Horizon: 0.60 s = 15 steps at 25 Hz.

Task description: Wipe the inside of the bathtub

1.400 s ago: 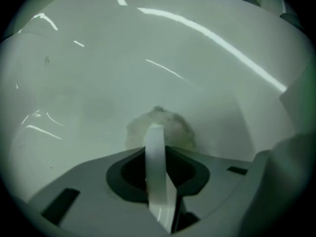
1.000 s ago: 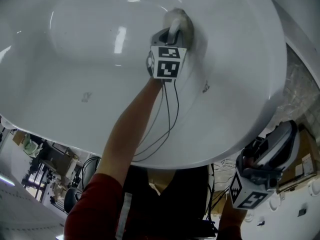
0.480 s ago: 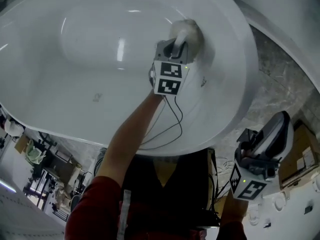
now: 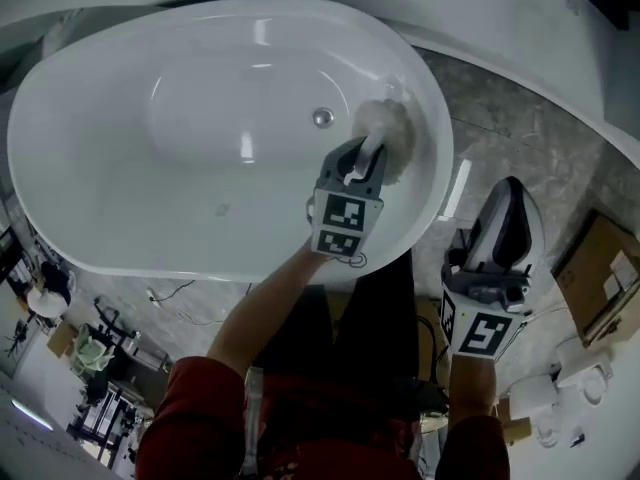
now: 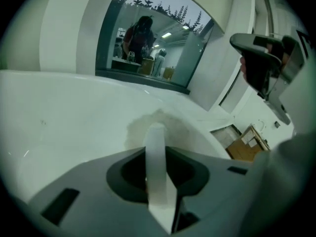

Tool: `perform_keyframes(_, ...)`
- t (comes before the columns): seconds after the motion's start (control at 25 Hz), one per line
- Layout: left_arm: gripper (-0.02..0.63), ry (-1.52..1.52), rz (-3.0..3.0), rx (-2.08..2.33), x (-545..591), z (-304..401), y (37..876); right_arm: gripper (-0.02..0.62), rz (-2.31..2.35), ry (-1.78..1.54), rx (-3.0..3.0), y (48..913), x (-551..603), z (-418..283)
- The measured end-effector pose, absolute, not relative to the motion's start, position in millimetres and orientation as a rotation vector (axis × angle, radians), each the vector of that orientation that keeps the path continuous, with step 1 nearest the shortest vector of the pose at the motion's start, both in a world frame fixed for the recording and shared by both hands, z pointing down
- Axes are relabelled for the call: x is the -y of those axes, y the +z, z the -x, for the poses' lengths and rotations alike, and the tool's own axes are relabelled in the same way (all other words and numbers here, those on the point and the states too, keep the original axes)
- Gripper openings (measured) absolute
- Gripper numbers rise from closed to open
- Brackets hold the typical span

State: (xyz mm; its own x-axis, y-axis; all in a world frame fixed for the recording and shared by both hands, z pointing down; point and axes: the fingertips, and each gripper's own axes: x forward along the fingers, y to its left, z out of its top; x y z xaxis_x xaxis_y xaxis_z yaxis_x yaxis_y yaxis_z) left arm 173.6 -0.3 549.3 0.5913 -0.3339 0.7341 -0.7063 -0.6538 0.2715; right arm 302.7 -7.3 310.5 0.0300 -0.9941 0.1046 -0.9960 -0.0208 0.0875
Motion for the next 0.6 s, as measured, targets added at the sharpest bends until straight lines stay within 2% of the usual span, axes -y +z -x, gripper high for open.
perform_keyframes(0.28,0.098,0.891,-2.252,0.738,-42,-185,502,0.011,-2.194,-0.03,2.077,272,-12,-283)
perform_keyframes(0.6,0.098,0.913,-2.236,0.695,-64,-204,520,0.011,-2.198,-0.035,2.061,275,-32,-287)
